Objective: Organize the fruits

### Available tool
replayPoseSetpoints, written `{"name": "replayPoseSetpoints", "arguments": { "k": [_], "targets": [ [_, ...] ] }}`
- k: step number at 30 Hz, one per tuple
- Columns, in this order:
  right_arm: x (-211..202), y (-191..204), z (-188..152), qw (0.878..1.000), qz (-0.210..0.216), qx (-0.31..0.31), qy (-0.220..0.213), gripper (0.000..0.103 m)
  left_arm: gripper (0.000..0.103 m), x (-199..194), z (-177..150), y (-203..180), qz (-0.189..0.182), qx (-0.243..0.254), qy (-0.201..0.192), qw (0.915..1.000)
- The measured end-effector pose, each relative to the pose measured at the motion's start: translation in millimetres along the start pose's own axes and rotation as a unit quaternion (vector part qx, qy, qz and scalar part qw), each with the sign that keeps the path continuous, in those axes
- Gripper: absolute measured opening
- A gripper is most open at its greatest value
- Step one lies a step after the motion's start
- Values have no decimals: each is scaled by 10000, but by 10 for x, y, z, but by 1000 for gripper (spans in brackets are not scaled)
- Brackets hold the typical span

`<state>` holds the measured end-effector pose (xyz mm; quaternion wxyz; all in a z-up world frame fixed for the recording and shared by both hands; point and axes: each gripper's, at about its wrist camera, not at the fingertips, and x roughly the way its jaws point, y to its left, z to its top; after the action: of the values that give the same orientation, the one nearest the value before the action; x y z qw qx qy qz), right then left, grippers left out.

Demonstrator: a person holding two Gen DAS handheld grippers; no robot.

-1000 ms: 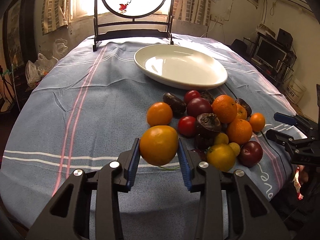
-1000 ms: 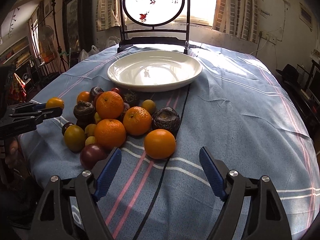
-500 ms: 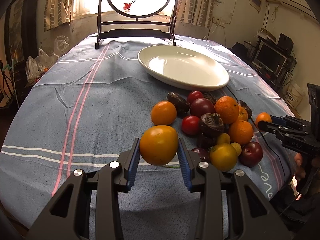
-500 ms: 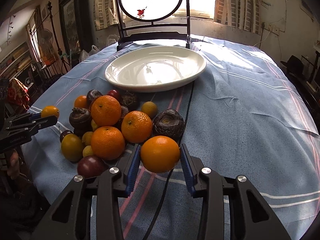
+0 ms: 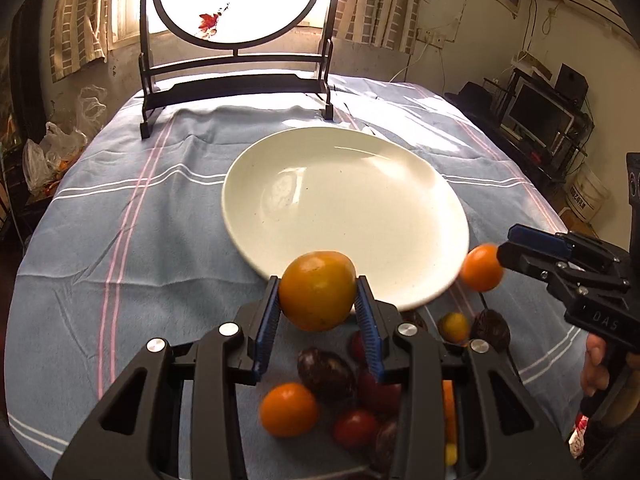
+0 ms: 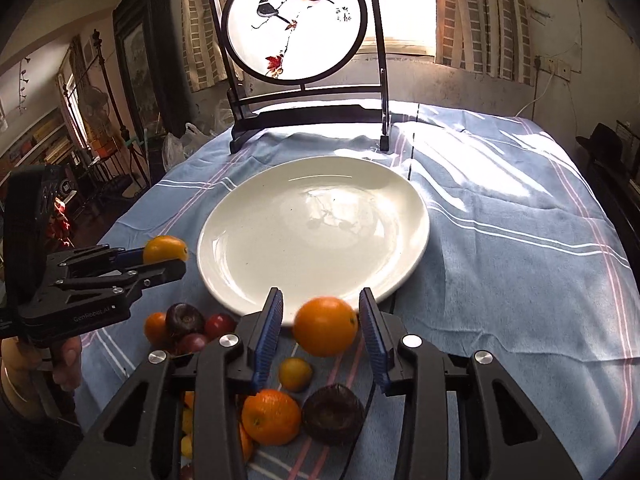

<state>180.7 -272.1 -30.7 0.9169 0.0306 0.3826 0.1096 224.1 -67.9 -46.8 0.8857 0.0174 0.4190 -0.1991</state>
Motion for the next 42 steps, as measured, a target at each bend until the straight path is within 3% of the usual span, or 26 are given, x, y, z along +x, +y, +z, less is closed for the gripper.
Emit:
{"name": "replayPoseSetpoints", "arguments": {
  "k": [3,7,9,10,12,14,15,20,23,34,42],
  "targets": [
    [310,-27,152,9998,-66,14,192,40,37,372,205,-43,-24,-8,352,9994],
    [591,-131,268,9995,-24,167,284,37,39,648,378,-11,144,-39,445,9989],
    [535,-176,298,9995,20,244,181,47,42,620,448,28,90,-176,376,9991],
    [460,-206,290,9994,-16,328,96,59,46,569,459,35,75,-203,305,9993],
    [257,-258,232,9994,-144,294,-58,61,57,417,435,22,160,-153,122,9997],
    [57,-329,126,9989,-432,143,-92,75,65,224,357,24,274,-71,-96,9996],
    [-19,-386,68,9980,-612,94,-103,76,69,125,310,33,286,-54,-188,9994],
    [-68,-758,-185,9935,-1110,202,175,77,69,-200,3,107,190,-94,-342,9992],
    [3,-848,-286,9929,-1108,283,326,77,69,-308,-167,134,203,-51,-301,9993],
    [95,-524,-278,9935,-1045,-283,356,66,69,-479,-688,288,714,292,-82,9970],
    [-9,-472,-403,9950,-892,-212,391,64,67,-359,-849,309,651,451,136,9968]
  ]
}}
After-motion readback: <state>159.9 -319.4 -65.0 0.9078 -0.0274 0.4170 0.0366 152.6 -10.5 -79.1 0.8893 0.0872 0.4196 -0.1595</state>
